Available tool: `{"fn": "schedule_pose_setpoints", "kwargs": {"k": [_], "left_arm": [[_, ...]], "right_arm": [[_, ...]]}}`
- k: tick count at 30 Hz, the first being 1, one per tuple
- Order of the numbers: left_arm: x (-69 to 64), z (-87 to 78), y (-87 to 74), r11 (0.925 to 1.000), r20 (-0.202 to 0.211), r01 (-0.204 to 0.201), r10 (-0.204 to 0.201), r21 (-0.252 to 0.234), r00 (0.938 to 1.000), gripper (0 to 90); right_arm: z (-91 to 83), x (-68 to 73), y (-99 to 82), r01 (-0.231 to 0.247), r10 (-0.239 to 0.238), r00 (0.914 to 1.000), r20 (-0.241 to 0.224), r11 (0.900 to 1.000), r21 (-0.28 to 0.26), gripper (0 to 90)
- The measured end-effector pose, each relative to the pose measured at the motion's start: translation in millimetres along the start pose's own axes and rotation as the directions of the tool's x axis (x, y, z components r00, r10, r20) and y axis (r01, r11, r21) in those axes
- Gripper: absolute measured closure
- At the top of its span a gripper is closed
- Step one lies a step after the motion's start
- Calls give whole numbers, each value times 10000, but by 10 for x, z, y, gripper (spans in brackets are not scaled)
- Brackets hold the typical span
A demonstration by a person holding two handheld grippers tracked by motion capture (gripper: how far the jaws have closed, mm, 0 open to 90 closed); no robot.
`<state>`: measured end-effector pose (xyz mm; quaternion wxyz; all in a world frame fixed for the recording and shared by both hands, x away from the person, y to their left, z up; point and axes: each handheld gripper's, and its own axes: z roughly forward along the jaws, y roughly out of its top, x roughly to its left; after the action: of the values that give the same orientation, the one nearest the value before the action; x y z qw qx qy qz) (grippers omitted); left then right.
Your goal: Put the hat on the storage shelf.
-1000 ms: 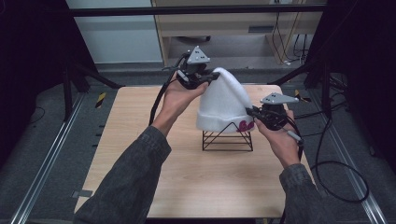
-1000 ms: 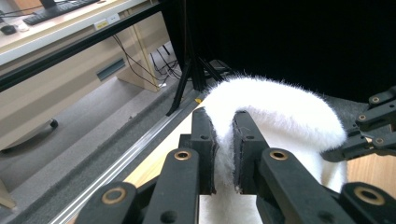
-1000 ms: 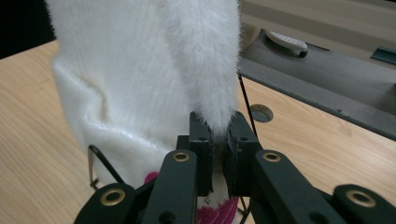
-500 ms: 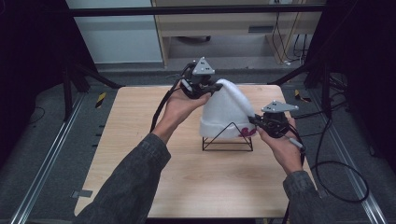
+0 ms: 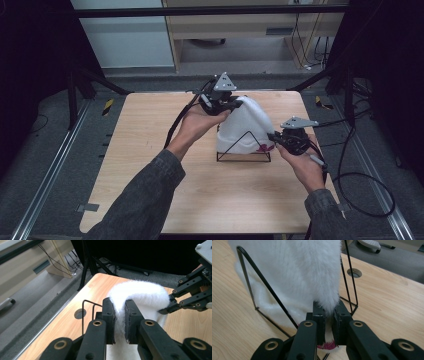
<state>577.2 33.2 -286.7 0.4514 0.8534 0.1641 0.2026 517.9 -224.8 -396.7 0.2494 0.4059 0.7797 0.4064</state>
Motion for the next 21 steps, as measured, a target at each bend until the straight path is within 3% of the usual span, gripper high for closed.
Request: {"fn": "schedule_pose_setpoints", "kwargs": {"k": [21], "left_arm": [[-142,136,-141,9993,439,0,-17,382,9990,806]], "right_arm": [[97,-19,-226,-262,265,9996,-69,9984,501,810]]}}
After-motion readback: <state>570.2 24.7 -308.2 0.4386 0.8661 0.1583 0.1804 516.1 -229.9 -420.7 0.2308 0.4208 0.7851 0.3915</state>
